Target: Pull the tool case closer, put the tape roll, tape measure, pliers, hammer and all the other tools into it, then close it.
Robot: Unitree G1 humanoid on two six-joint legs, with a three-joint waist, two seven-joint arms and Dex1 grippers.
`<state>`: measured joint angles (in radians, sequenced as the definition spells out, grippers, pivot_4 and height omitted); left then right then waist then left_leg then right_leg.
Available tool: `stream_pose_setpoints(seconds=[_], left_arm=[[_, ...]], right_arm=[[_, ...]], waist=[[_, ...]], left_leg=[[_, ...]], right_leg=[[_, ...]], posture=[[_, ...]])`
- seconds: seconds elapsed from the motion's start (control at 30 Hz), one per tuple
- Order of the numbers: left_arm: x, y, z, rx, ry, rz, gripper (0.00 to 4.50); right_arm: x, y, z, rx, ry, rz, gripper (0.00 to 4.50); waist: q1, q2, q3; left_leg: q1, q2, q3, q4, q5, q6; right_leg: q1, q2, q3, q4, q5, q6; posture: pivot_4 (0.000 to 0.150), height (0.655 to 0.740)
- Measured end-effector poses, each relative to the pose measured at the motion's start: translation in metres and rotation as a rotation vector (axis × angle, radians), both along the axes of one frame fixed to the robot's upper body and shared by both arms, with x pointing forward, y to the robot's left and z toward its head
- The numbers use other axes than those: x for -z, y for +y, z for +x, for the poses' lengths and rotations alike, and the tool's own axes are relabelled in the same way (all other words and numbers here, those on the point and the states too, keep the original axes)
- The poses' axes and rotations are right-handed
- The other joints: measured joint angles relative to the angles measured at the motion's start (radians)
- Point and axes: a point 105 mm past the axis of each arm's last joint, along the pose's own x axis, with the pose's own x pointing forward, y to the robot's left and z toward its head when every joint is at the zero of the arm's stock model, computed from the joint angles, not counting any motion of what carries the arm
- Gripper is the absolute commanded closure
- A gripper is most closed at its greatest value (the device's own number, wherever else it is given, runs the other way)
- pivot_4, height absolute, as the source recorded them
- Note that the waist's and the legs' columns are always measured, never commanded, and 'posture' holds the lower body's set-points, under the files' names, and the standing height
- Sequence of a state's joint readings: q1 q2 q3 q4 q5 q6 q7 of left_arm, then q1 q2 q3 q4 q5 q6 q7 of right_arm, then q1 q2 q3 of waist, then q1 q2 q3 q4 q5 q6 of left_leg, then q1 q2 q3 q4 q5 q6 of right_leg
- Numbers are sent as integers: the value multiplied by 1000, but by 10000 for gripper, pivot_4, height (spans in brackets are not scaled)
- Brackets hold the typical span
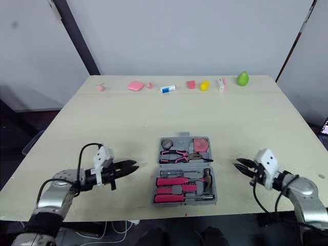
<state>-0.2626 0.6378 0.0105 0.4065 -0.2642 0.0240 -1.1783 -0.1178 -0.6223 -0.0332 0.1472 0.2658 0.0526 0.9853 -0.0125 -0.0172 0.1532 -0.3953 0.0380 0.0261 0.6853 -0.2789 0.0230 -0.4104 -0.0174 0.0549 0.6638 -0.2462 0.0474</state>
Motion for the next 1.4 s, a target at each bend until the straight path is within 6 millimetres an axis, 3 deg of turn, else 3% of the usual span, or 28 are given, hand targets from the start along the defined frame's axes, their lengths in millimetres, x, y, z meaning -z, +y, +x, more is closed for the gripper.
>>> stream_pose_setpoints(seconds=[0.23,0.63,1.4], left_arm=[[17,-15,11,99,64,55,43740],[22,-27,15,143,79,59,43740],[28,-57,16,229,105,45,43740]], right_arm=[[19,25,17,-99,60,-97,44890],[36,49,20,-167,71,-109,44890],[36,52,22,-172,57,-111,44890]], waist=[[0,0,0],[1,0,0],[2,2,-1]], left_leg=[[-2,0,0,0,0,0],[-2,0,-2,1,0,0],[-2,0,-2,1,0,0]], right_leg=[[-1,0,0,-1,0,0],[-1,0,-1,0,0,0],[0,0,-1,0,0,0]], posture=[[1500,7400],[1500,7400],[1500,7400]])
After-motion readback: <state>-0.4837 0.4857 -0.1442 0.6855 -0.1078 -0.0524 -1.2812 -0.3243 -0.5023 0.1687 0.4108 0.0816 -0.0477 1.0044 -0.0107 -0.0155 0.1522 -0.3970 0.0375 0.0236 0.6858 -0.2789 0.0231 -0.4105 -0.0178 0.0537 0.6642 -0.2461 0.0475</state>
